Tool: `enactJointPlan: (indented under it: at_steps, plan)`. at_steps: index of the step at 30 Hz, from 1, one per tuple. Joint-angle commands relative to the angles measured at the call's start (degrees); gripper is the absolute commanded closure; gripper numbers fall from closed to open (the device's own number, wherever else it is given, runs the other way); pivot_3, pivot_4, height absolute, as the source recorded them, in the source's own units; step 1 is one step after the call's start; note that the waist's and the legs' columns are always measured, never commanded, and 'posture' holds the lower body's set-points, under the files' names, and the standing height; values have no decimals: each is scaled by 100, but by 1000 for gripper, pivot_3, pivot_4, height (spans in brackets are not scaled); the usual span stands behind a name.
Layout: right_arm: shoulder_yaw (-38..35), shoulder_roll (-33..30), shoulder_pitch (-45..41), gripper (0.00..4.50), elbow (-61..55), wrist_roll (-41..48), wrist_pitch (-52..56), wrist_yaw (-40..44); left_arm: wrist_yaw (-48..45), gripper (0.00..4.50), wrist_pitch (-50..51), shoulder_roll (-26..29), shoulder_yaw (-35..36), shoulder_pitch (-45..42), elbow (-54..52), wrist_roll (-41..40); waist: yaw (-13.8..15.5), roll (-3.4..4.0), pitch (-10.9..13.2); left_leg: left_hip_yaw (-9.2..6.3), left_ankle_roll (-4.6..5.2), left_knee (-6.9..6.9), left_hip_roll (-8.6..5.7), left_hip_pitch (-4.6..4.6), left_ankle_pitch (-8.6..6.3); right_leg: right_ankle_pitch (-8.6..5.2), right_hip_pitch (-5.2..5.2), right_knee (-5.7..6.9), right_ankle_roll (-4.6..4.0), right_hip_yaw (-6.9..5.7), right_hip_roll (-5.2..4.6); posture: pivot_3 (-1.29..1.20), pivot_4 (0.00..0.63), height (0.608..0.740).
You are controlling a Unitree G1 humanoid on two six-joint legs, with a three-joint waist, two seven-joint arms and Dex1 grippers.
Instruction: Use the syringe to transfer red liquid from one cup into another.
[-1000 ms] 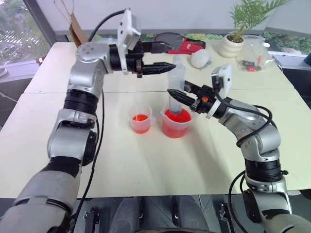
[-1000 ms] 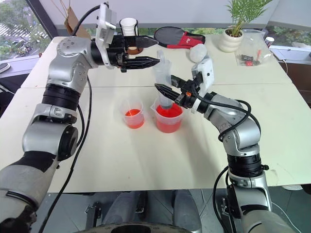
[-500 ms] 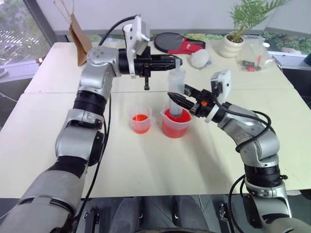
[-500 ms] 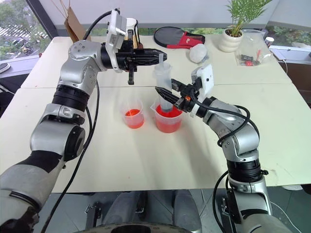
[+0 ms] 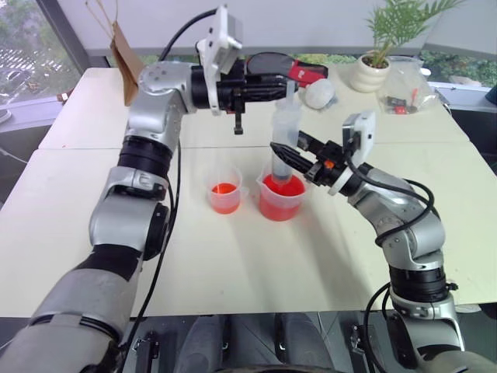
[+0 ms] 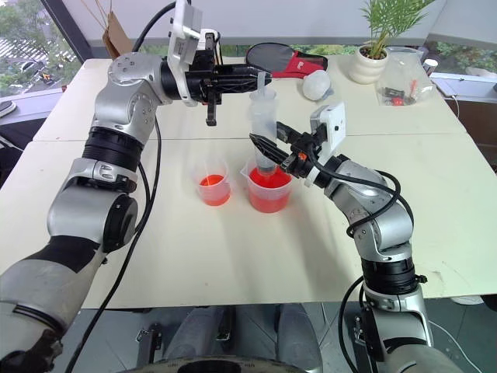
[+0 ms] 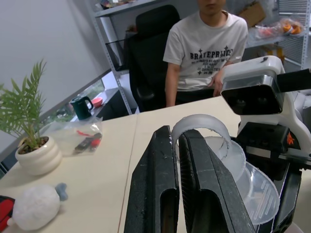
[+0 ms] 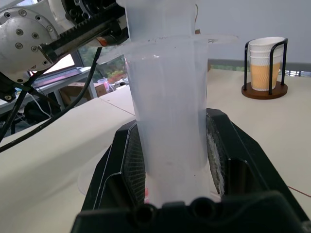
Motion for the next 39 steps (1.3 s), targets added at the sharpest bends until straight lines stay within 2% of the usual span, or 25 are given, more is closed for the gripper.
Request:
enactJointPlan:
  at_steps: [1, 6, 7, 9, 15, 18, 24, 27, 31, 35, 39]
  plan:
    - [411, 25, 149, 3126, -248, 20, 69, 219, 452, 4427, -194, 51, 462, -491, -177, -209, 0, 0, 0, 0, 0, 0, 0, 0, 0, 0, 0, 0, 0, 0, 0, 0, 150, 740]
    - [410, -4, 168, 3126, -230, -18, 47, 230, 484, 4427, -194, 80, 481, -501, -132, -192, 0, 0, 0, 0, 0, 0, 0, 0, 0, 0, 0, 0, 0, 0, 0, 0, 150, 740]
    - [400, 0, 156, 3126, -213, -24, 39, 223, 363, 4151, -137, 112, 429, -473, -167, -182, -1, 0, 0, 0, 0, 0, 0, 0, 0, 0, 0, 0, 0, 0, 0, 0, 150, 740]
    - [355, 10, 113, 3126, -177, -33, 16, 193, 140, 3508, 2, 166, 318, -346, -366, -186, -7, 0, 0, 0, 0, 0, 0, 0, 0, 0, 0, 0, 0, 0, 0, 0, 150, 740]
    - [-18, -80, -98, 3126, -268, 125, 170, -19, 64, 512, 461, 477, 178, 59, -838, -125, -8, 0, 0, -1, 0, 0, 2, 0, 0, 0, 0, 0, 0, 1, 2, 0, 150, 740]
    - [-325, -118, -324, 3126, -372, 362, 383, -220, -146, 512, 720, 888, 92, 361, -1194, -101, -11, 0, 0, -2, -1, 0, 3, 1, 0, 0, 0, 1, 0, 1, 2, 0, 150, 740]
    - [-585, -262, -572, 3126, -310, 471, 549, -326, -727, 512, 2505, 1871, 252, 1066, -2150, -808, -27, 1, 0, -4, -1, -1, 6, 1, 0, 0, -2, 3, 0, 1, 6, 0, 150, 740]
    - [-646, -316, -620, 3126, -239, 522, 594, -320, -505, 512, 2880, 2209, 496, 1363, -2317, -974, -26, 1, 0, -5, -1, -2, 7, 4, 0, 0, -2, 7, 0, 3, 6, 0, 150, 740]
    - [-730, -361, -820, 3126, -67, 630, 699, -279, -66, 512, 2981, 2437, 822, 1661, -2500, -1025, 5, 1, 0, -10, -2, 1, 6, 3, 1, 0, 4, 6, 0, 3, 6, 0, 150, 740]
    - [-764, -476, -1580, 3126, 17, 1022, 1086, -153, 324, 512, 2966, 2525, 1063, 2044, -2880, -1079, -13, 3, 1, -10, -3, 1, 6, 4, 2, 0, 2, 7, 0, 4, 5, 0, 150, 740]
    - [-671, -98, -2368, 3126, 133, 1550, 1440, -215, 743, 512, 2863, 2516, 1267, 2314, -3101, -1103, -33, 0, -1, -9, -8, -5, 10, 4, 5, 0, -8, 13, -1, 5, 7, 0, 150, 740]
